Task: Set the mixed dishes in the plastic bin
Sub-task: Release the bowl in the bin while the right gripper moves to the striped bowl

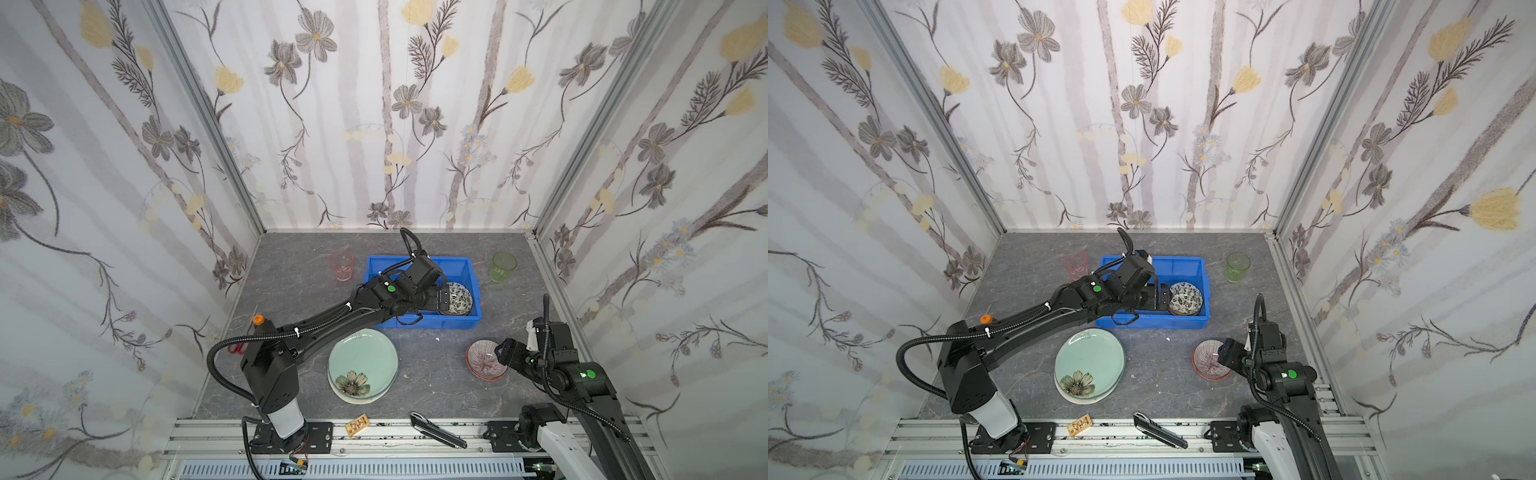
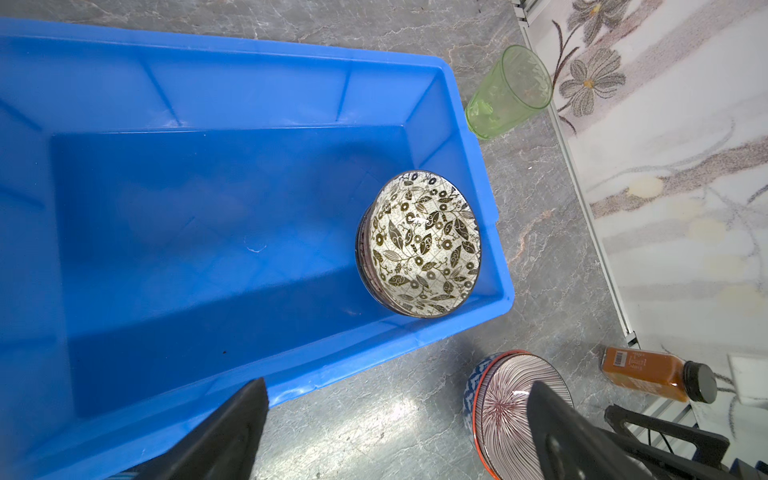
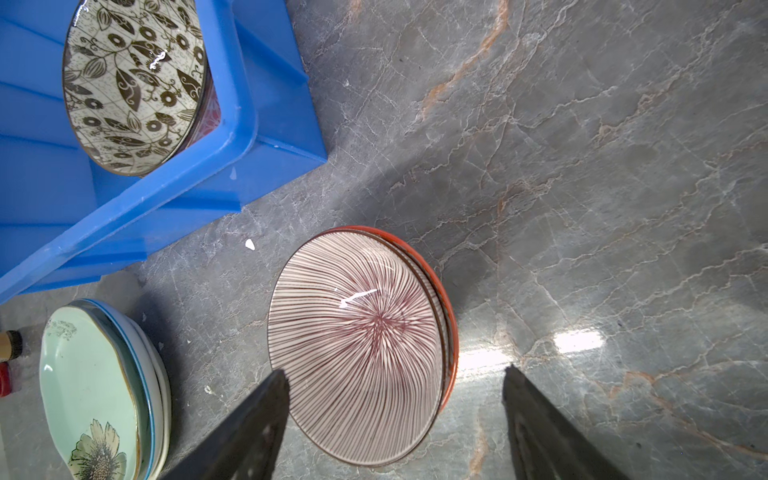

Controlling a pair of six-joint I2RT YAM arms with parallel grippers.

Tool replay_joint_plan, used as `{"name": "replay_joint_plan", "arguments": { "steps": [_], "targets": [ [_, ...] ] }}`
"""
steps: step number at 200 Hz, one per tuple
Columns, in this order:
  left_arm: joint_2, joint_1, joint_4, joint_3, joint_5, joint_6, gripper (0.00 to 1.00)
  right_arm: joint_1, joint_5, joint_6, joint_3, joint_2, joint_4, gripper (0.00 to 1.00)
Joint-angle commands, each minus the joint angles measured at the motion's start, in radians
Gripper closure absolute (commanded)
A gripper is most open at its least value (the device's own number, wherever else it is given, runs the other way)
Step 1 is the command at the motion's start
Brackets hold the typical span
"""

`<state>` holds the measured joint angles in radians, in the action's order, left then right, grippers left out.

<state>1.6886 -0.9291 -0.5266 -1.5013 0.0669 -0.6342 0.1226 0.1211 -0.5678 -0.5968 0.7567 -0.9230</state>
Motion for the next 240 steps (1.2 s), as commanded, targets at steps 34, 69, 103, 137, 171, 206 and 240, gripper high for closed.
{"name": "replay_joint_plan", "arguments": {
  "steps": [34, 69, 103, 137, 171, 206, 240],
  "targets": [
    [-0.010, 0.028, 0.039, 0.035, -0.030, 0.012, 0.00, 0.002, -0.034, -0.034, -0.016, 0.065, -0.007, 0.32],
    [0.000, 0.051, 0.042, 0.033, -0.078, 0.021, 0.00, 0.002, -0.023, -0.047, -0.029, 0.111, -0.019, 0.45],
    [0.006, 0.068, 0.043, 0.033, -0.106, 0.028, 0.00, 0.002, -0.014, -0.038, -0.034, 0.147, -0.029, 0.54],
    [0.019, 0.080, 0.044, 0.026, -0.129, 0.033, 0.00, 0.002, -0.008, -0.024, -0.037, 0.176, -0.031, 0.59],
    [0.047, 0.089, 0.048, 0.006, -0.135, 0.044, 0.00, 0.003, -0.015, -0.014, -0.039, 0.197, -0.028, 0.64],
    [0.062, 0.088, 0.054, 0.008, -0.141, 0.027, 0.00, 0.003, -0.021, 0.000, -0.039, 0.203, -0.030, 0.69],
    [0.050, 0.087, 0.061, 0.032, -0.139, 0.000, 0.00, 0.003, -0.007, 0.013, -0.024, 0.223, -0.011, 0.71]
  ]
}}
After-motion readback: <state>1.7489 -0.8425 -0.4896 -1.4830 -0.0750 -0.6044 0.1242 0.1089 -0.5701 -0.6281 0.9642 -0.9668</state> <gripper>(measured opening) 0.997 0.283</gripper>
